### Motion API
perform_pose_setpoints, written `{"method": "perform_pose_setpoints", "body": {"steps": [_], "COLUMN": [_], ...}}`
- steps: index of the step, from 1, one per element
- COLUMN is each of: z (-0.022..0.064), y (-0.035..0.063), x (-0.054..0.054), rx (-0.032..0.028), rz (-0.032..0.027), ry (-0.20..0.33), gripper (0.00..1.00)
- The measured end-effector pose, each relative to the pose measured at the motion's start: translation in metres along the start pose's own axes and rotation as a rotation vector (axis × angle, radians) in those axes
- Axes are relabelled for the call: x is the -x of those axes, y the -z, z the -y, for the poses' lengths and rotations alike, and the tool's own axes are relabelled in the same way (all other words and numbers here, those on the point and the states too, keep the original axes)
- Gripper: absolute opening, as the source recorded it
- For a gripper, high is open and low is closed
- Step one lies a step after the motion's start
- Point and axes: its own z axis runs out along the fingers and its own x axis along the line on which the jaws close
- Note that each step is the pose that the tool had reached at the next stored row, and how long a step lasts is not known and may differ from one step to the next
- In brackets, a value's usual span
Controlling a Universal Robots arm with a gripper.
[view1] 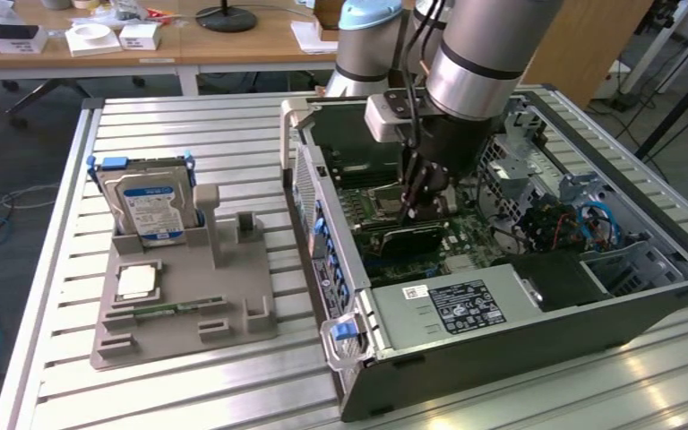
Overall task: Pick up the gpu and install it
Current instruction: 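Press down on the gpu until it lock into place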
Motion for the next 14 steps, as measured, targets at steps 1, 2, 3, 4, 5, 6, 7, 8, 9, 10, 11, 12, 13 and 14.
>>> {"method": "perform_pose_setpoints", "body": {"steps": [1,2,3,4,5,6,7,8,9,10,11,12,13,14], "z": [0.0000,0.0000,0.0000,0.0000,0.0000,0.0000,-0.0003,-0.0005,-0.0007,-0.0007,-0.0007,-0.0007,-0.0006,-0.0006], "y": [-0.0001,-0.0001,-0.0001,-0.0001,-0.0001,-0.0001,-0.0002,-0.0002,-0.0002,-0.0005,-0.0008,-0.0014,-0.0021,-0.0031], "x": [0.0018,0.0020,0.0019,0.0019,0.0019,0.0019,0.0020,0.0018,0.0013,0.0009,0.0005,0.0004,0.0002,0.0002], "rx": [0.0000,0.0001,-0.0001,-0.0001,0.0000,0.0000,-0.0001,-0.0001,0.0000,-0.0001,-0.0001,-0.0001,-0.0001,0.0000], "rz": [-0.0025,-0.0028,-0.0028,-0.0028,-0.0029,-0.0029,-0.0028,-0.0029,-0.0029,-0.0028,-0.0027,-0.0027,-0.0029,-0.0030], "ry": [0.000,0.000,0.000,0.000,0.000,0.000,0.000,0.000,0.000,0.000,0.000,0.000,0.000,0.000], "gripper": [0.10,0.10,0.10,0.10,0.10,0.10,0.10,0.10,0.10,0.10,0.10,0.10,0.10,0.10]}}
